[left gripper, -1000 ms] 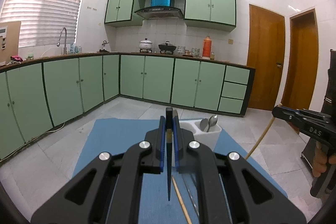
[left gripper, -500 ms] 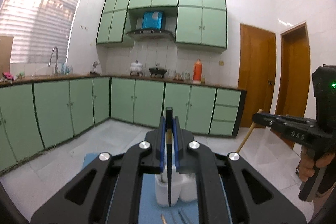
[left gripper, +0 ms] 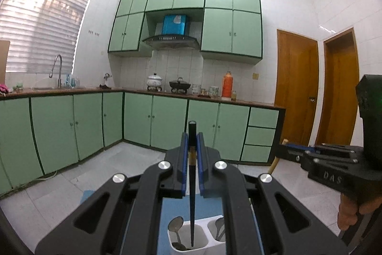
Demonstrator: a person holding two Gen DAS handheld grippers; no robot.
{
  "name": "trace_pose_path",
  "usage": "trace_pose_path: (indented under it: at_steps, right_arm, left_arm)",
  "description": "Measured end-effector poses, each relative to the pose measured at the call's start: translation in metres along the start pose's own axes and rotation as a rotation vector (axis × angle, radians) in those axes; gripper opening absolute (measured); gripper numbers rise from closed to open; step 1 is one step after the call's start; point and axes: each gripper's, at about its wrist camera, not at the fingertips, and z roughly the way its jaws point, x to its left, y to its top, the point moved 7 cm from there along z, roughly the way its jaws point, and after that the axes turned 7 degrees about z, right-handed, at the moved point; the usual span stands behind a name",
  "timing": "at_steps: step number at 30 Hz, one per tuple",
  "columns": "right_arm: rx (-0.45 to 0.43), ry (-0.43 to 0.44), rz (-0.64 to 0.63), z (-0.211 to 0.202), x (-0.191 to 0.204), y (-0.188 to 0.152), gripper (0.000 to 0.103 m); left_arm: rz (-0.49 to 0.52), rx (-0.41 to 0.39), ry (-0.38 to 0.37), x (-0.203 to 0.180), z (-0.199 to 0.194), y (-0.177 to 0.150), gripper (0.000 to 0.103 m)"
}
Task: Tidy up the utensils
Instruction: 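Lower both chopsticks into the holder and open both tools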
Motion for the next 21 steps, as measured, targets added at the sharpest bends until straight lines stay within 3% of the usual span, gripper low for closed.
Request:
trace_pose_path:
  at_steps: [9,21]
  right_arm:
    - [0.089,0.011,0.057,0.042,-0.015,-0.04,0.007]
    - [0.133,0.01,0.134,0.066,-0.039,-0.071,0.007]
  left_arm:
    - [-0.001,0.054,0.019,0.008,0.035,-0.035,0.006]
    - [-0.01,0.207,0.034,0.026,0.068,-0.1,0.006]
